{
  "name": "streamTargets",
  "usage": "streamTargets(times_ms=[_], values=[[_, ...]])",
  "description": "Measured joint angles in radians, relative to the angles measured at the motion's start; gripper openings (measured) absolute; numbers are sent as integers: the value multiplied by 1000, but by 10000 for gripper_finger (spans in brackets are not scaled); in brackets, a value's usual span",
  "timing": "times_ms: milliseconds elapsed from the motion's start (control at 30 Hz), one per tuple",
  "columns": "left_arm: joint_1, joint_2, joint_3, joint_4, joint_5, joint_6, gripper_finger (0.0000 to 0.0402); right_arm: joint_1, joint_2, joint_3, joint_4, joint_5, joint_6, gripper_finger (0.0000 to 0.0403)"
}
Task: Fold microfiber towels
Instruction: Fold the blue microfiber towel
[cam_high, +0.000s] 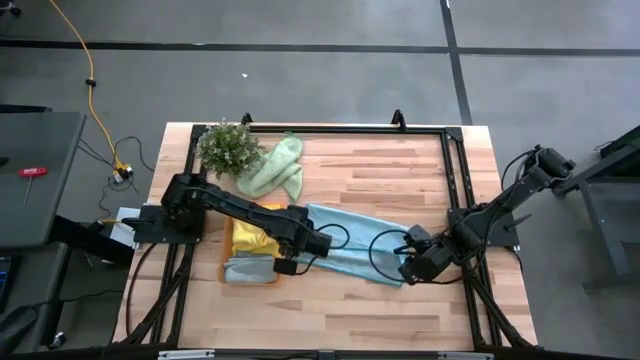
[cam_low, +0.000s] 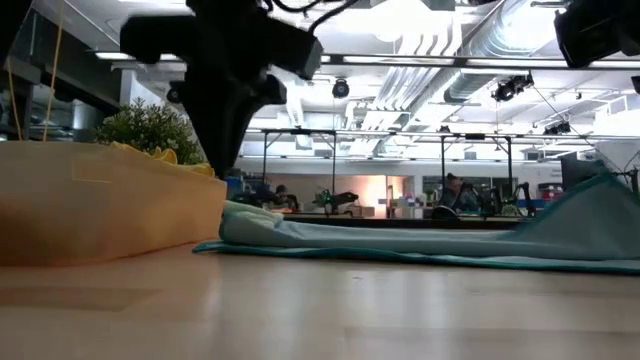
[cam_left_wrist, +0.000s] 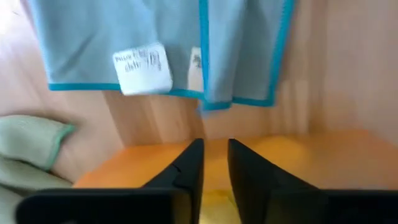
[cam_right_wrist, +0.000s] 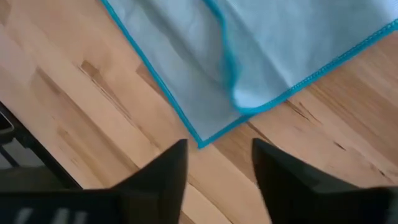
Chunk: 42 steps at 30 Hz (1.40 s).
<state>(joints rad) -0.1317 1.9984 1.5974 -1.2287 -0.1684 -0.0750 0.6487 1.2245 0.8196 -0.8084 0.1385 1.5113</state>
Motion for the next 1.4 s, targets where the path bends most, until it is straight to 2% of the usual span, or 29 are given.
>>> streamTargets(times_ms=[133,233,433,600,733,800,933,967,1067,1133,1200,1400], values=[[4,-38,0,-8,73,30,111,0,-14,0,-21,-16,-31,211],[7,-84,0,-7,87,72,145,0,-36,0,-52,-16,-45,231],[45,-182,0,81,85,139,191,0,-85,0,-88,53,-79,236],[104,-205,1,251,91,159,196,-9,-85,-15,-144,153,-64,230],[144,-205,1,303,141,129,192,-61,-84,-110,-118,176,-14,190],[159,-205,1,312,158,104,190,-96,-84,-176,-41,173,4,146],[179,-209,1,309,189,67,189,-163,-83,-289,170,167,1,27],[180,-213,1,305,191,59,189,-177,-83,-312,211,167,-4,14],[180,-217,1,307,191,50,189,-211,-83,-350,320,147,-24,24],[177,-216,1,305,191,42,189,-219,-83,-357,366,124,-53,16],[176,-216,1,306,191,35,188,-219,-83,-358,378,108,-73,4],[176,-216,1,305,190,34,190,-203,-83,-359,443,-9,-131,2]])
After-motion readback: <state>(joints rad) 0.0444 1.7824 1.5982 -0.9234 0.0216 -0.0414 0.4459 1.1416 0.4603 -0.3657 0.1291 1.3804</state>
